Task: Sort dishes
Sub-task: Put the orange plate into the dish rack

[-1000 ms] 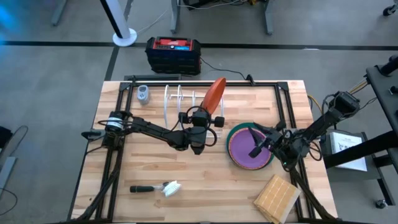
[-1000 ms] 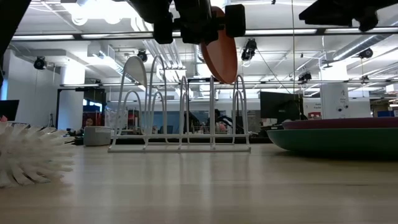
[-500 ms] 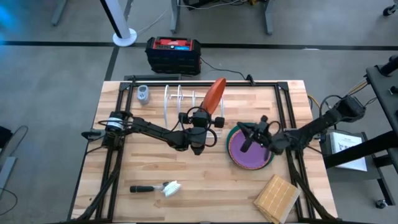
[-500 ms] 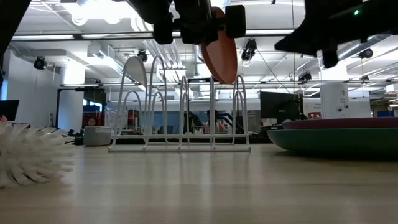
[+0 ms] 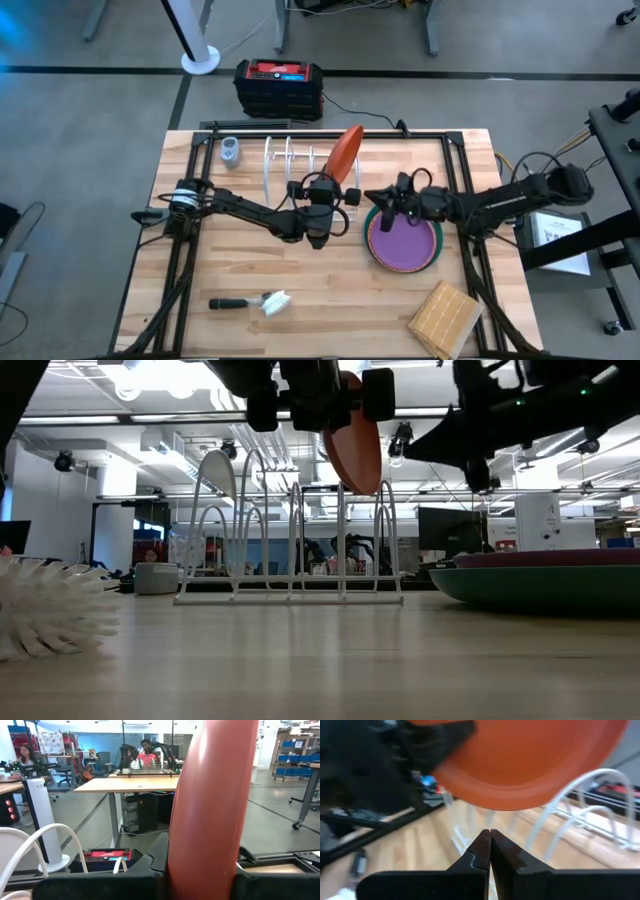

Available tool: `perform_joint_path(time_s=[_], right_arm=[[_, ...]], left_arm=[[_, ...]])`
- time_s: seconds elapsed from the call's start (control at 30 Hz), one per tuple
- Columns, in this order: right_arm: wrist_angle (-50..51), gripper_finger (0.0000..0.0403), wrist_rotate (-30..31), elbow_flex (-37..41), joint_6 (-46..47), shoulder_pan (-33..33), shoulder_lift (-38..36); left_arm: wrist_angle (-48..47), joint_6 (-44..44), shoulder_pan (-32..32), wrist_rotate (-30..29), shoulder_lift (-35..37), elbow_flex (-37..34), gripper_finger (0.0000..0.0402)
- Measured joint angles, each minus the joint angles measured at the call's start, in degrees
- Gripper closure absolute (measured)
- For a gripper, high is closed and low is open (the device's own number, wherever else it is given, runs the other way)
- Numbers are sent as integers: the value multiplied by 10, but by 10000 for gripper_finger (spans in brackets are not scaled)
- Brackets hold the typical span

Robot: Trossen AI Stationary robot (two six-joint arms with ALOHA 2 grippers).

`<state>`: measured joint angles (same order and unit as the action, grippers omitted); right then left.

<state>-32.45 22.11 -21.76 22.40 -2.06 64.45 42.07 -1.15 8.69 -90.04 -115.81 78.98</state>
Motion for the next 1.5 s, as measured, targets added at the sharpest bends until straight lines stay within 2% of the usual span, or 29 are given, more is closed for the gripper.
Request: perform_joint_path(time_s=[0.27,0.47,0.8,1.5], right_arm=[[22,403,-43,-17,-18,53,10],[22,403,-62,-34,-37,73,46],[15,403,-59,-61,-45,83,105],[22,403,-41,-59,-64,93,100]], left_arm=[[-1,4,0,0,0,-1,380],[-1,13,0,0,0,-4,380],[-18,19,3,-1,0,-4,380],[-50,68,7,0,0,-8,380]])
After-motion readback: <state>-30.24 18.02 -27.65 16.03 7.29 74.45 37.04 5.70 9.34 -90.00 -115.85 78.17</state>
